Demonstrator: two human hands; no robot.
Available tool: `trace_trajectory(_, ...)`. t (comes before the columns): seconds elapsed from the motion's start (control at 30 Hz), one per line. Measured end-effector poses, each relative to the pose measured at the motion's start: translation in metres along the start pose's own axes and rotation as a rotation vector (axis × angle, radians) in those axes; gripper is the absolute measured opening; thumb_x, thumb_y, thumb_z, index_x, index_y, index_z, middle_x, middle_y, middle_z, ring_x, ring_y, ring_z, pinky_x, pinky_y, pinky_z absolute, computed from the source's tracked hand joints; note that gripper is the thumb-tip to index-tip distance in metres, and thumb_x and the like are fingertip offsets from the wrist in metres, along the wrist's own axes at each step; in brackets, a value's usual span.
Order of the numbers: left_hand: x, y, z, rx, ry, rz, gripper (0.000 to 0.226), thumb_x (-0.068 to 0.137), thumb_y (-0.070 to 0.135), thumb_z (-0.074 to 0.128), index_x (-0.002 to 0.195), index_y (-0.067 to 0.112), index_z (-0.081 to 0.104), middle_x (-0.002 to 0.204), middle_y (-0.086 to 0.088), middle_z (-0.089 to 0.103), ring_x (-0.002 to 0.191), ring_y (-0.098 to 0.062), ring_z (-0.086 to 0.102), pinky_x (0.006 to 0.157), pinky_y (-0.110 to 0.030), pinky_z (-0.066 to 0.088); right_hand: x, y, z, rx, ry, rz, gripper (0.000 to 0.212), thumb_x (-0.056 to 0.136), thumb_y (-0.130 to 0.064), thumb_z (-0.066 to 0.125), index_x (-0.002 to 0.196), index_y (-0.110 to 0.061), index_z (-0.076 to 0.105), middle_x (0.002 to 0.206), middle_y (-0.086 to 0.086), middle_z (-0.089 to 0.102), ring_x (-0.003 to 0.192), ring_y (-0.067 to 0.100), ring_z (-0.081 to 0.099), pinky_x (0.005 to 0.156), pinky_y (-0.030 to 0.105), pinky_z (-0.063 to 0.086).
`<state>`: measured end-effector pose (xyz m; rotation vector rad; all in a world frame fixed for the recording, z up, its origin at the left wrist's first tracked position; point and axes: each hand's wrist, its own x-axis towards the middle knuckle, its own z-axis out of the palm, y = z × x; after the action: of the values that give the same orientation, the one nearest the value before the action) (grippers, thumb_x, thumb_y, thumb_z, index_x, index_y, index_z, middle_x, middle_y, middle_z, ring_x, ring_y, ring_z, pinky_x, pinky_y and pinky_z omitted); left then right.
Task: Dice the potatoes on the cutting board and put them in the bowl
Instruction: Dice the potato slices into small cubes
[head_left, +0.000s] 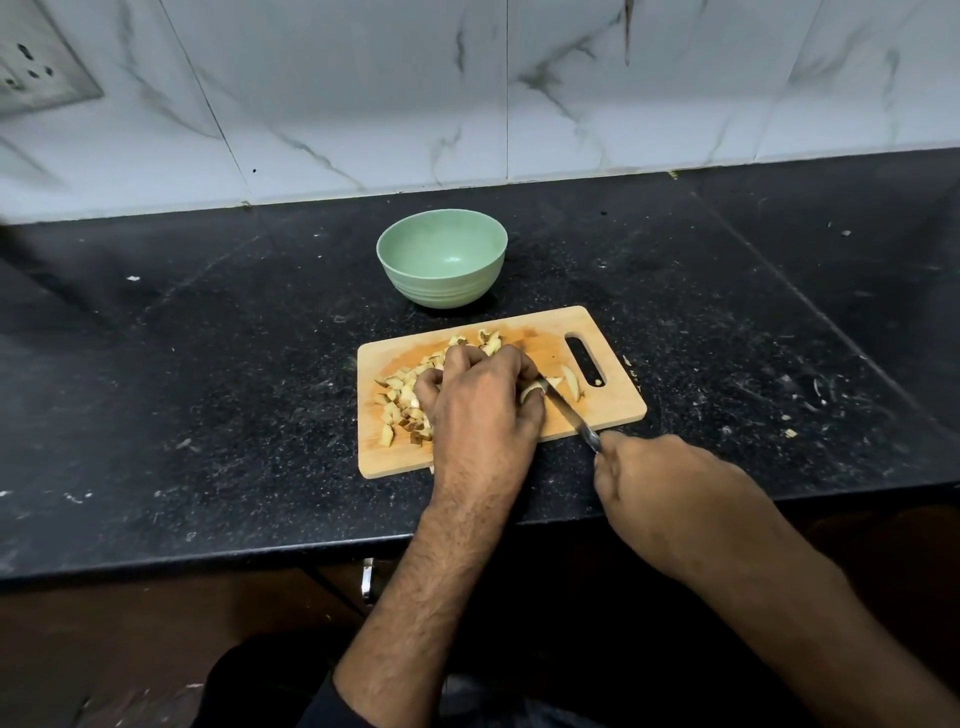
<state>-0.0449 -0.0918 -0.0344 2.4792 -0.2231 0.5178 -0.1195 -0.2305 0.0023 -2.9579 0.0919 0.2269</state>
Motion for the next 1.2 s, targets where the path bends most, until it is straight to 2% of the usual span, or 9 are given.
trace_trajectory(0.1,0.0,-0.001,0.001,0.002,0.015,-0.003,0.017,0.085,0.033,0.072,0.099,0.029,0.062,0.09,0.018,0.062,0.107,-0.008,0.039,0.094,-0.032,0.014,-0.015,0.005,-0.004,0.001,0.0,-0.01,0.024,0.106,-0.039,0.026,0.102,-0.031,0.049,0.072,-0.008,0.049,0.069,0.015,0.05,0.065,0.033,0.041)
trace_trajectory(0.23,-0.001,-0.001,0.003,0.008,0.014,-0.009,0.019,0.085,0.033,0.072,0.1,0.028,0.062,0.092,0.017,0.063,0.109,-0.009,0.039,0.094,-0.033,0.014,-0.027,0.012,-0.008,0.002,-0.021,0.007,0.024,0.106,-0.042,0.026,0.102,-0.036,0.049,0.071,-0.008,0.045,0.062,0.008,0.041,0.06,0.03,0.036)
trace_trajectory(0.3,-0.003,0.0,0.002,0.019,0.021,0.001,0.02,0.085,0.034,0.072,0.101,0.028,0.062,0.095,0.016,0.065,0.111,-0.011,0.04,0.091,-0.031,0.012,-0.029,0.016,-0.01,0.005,-0.038,0.024,0.025,0.104,-0.045,0.027,0.102,-0.037,0.05,0.071,-0.01,0.046,0.066,0.01,0.045,0.063,0.031,0.04)
trace_trajectory(0.43,-0.008,-0.002,-0.002,0.074,0.025,0.022,0.026,0.086,0.041,0.071,0.107,0.029,0.062,0.105,0.017,0.066,0.115,-0.012,0.039,0.09,-0.03,0.01,-0.032,0.016,-0.016,0.0,-0.002,0.052,0.027,0.102,-0.048,0.029,0.088,-0.031,0.045,0.072,-0.009,0.053,0.067,0.009,0.051,0.065,0.03,0.045)
trace_trajectory(0.57,-0.009,-0.005,-0.003,0.091,-0.013,0.016,0.029,0.086,0.039,0.068,0.112,0.031,0.059,0.109,0.018,0.065,0.117,-0.012,0.037,0.093,-0.034,0.013,-0.025,0.008,-0.017,0.043,0.082,0.047,0.031,0.102,-0.049,0.028,0.1,-0.03,0.053,0.074,-0.007,0.056,0.068,0.011,0.053,0.066,0.034,0.046)
trace_trajectory(0.77,-0.006,-0.004,-0.004,-0.001,-0.019,-0.017,0.031,0.085,0.028,0.07,0.114,0.031,0.059,0.101,0.019,0.062,0.117,-0.008,0.037,0.093,-0.031,0.012,-0.012,0.001,-0.01,0.015,0.026,-0.002,0.028,0.103,-0.046,0.029,0.1,-0.031,0.053,0.075,-0.009,0.055,0.074,0.016,0.056,0.068,0.034,0.046)
trace_trajectory(0.87,-0.004,-0.006,-0.003,-0.021,-0.018,-0.023,0.029,0.084,0.026,0.069,0.111,0.032,0.06,0.094,0.02,0.061,0.112,-0.007,0.039,0.093,-0.032,0.014,-0.009,-0.001,-0.004,0.008,0.026,-0.003,0.026,0.104,-0.043,0.029,0.107,-0.033,0.053,0.074,-0.009,0.052,0.073,0.018,0.052,0.068,0.034,0.045)
trace_trajectory(1.03,-0.002,-0.007,-0.003,-0.039,-0.012,-0.028,0.026,0.084,0.026,0.071,0.108,0.032,0.061,0.091,0.021,0.061,0.109,-0.004,0.039,0.089,-0.029,0.013,0.004,-0.007,0.002,0.01,0.021,-0.021,0.03,0.105,-0.041,0.028,0.116,-0.034,0.055,0.081,-0.007,0.054,0.083,0.02,0.058,0.07,0.035,0.043)
trace_trajectory(1.2,-0.003,-0.006,-0.003,-0.024,-0.005,-0.034,0.027,0.085,0.026,0.069,0.11,0.031,0.061,0.096,0.02,0.064,0.113,-0.007,0.04,0.098,-0.037,0.019,-0.001,0.003,-0.001,0.026,-0.021,-0.048,0.027,0.106,-0.041,0.027,0.108,-0.033,0.052,0.075,-0.009,0.054,0.074,0.017,0.056,0.067,0.034,0.045)
